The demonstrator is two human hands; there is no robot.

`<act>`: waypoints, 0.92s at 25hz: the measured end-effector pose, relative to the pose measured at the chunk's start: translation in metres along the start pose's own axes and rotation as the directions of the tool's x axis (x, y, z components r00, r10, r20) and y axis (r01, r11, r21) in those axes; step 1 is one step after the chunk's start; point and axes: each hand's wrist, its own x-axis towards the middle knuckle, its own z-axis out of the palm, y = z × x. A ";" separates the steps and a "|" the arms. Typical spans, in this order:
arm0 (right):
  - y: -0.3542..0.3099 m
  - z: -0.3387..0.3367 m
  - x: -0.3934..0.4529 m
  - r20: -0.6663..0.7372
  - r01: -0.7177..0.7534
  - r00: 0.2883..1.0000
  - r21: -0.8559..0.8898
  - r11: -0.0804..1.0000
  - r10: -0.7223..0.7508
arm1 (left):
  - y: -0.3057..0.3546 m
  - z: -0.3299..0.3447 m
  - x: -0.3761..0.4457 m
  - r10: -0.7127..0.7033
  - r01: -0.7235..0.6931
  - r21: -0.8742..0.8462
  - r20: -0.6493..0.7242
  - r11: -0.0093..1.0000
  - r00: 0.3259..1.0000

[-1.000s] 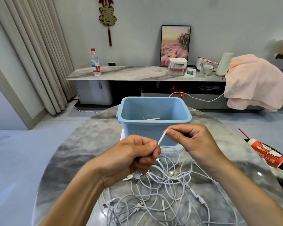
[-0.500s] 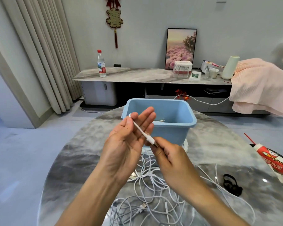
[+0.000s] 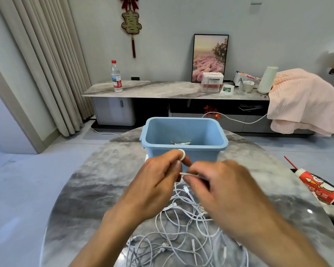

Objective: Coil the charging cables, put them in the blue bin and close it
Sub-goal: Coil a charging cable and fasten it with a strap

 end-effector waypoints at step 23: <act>0.010 0.000 0.004 0.001 0.054 0.998 0.243 0.968 -0.056 | 0.004 -0.005 -0.001 0.064 -0.063 0.024 -0.043 0.998 0.997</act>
